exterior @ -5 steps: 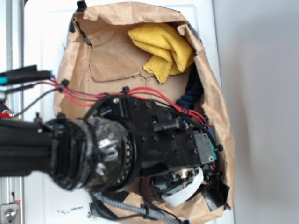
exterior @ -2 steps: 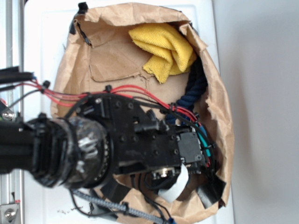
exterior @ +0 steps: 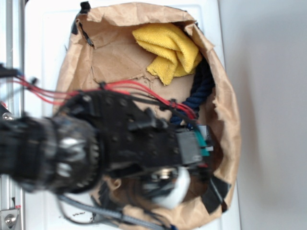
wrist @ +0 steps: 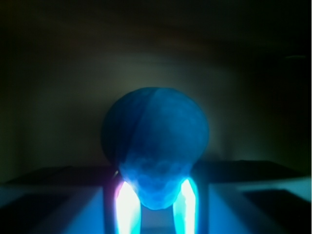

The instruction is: Grab the blue ball.

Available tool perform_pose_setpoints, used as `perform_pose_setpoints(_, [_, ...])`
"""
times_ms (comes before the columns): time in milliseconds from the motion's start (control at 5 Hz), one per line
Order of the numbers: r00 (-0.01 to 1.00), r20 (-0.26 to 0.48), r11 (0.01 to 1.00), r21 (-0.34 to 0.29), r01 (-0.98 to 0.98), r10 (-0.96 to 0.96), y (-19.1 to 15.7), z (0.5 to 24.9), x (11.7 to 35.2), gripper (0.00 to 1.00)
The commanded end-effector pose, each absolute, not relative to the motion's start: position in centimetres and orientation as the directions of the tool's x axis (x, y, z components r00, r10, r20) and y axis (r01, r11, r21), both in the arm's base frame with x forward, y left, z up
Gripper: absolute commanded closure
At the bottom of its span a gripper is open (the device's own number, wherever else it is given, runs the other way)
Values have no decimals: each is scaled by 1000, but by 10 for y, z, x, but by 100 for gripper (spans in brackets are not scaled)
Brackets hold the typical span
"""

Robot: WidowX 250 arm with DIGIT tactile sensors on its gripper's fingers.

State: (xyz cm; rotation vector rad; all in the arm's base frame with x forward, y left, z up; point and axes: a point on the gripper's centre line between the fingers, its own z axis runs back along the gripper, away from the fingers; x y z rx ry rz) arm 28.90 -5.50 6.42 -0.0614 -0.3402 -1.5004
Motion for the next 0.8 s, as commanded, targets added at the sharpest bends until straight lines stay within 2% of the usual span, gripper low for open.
perform_pose_setpoints(0, [368,238,413,174,894,-899,-29,148,257,100])
perform_pose_setpoints(200, [582,145,600,230,766,-800,-28,156,244,100])
perform_pose_setpoints(400, [734,163,751,157,641,-660,-16,164,241,100])
perform_pose_setpoints(600, [830,145,842,76,534,-539,-7,168,243,100])
